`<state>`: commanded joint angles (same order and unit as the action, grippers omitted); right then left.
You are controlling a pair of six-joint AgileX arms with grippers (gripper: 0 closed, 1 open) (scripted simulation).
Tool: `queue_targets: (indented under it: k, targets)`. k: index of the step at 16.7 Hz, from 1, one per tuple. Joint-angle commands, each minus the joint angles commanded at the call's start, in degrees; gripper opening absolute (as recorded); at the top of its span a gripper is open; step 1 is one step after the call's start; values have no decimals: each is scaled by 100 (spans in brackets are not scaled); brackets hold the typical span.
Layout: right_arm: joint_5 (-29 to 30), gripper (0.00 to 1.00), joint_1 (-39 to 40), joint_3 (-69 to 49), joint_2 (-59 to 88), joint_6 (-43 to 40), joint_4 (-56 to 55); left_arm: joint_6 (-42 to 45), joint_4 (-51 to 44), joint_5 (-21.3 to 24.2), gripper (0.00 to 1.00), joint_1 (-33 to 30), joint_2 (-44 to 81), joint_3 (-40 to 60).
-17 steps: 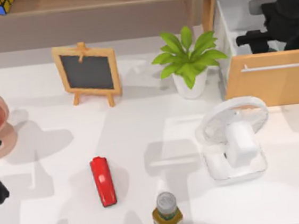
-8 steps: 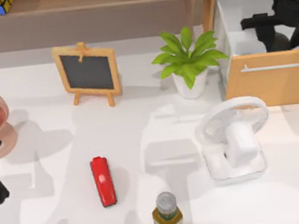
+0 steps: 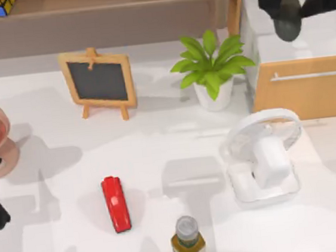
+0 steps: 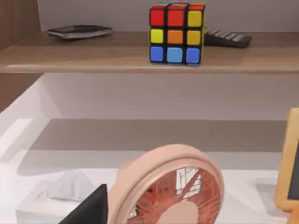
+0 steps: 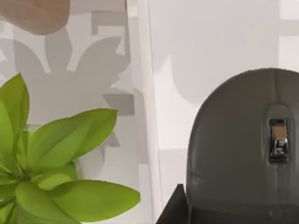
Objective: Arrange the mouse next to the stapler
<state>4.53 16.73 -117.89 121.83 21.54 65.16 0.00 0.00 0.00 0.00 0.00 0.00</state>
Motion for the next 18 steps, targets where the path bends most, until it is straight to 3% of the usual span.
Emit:
queue_targets:
  k: [11,18]
  targets:
    - [-139,0,2726,1068,-385,1921,-356,0,0,0,100,0,0,0]
    - [-121,0,3521,1902,-62,2754,-606,0,0,0,100,0,0,0]
